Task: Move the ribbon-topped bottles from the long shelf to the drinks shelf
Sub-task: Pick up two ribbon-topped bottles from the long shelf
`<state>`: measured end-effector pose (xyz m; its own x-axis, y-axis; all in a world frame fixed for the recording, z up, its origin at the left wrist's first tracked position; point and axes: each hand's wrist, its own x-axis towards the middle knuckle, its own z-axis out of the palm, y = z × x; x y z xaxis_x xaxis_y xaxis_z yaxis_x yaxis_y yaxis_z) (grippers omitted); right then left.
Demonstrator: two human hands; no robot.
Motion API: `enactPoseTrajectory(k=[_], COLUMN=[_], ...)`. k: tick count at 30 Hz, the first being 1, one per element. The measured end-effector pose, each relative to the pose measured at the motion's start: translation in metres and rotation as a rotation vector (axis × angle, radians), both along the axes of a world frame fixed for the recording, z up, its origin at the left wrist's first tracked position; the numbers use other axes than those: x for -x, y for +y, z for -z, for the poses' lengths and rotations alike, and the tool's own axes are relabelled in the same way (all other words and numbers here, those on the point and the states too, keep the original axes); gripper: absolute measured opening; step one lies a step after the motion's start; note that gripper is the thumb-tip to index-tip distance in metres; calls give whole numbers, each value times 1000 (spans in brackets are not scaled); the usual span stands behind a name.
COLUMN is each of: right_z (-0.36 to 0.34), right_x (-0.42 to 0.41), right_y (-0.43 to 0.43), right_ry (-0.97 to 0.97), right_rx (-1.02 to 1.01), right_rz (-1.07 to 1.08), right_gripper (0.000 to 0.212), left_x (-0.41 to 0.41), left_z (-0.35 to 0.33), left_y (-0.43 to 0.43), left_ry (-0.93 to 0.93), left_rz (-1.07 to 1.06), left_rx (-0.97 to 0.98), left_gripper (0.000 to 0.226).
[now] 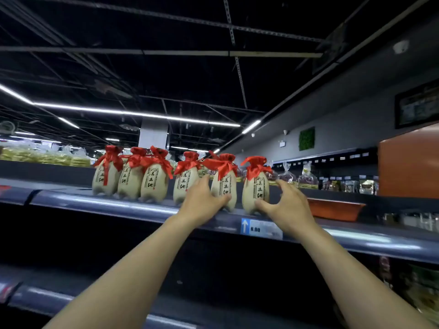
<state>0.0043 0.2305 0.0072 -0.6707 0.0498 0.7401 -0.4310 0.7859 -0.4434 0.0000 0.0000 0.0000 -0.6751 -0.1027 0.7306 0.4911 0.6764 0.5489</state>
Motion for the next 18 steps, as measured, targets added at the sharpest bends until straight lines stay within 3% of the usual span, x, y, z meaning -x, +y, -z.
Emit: enactPoseTrajectory(k=[5, 10, 18], right_z=[-12, -9, -6], right_x=[38, 62, 77], right_y=[0, -1, -5], right_ry=[-136, -182, -132], right_rx=[29, 118, 120], right_rz=[-42, -102, -159], right_gripper=[123, 82, 81], left_x=[36, 57, 67], left_z=[-6, -7, -5], left_y=[5, 6, 4], left_ry=[-56, -87, -27], left_rz=[-27, -61, -70], left_rx=[11, 23, -20], left_gripper=[57, 67, 64])
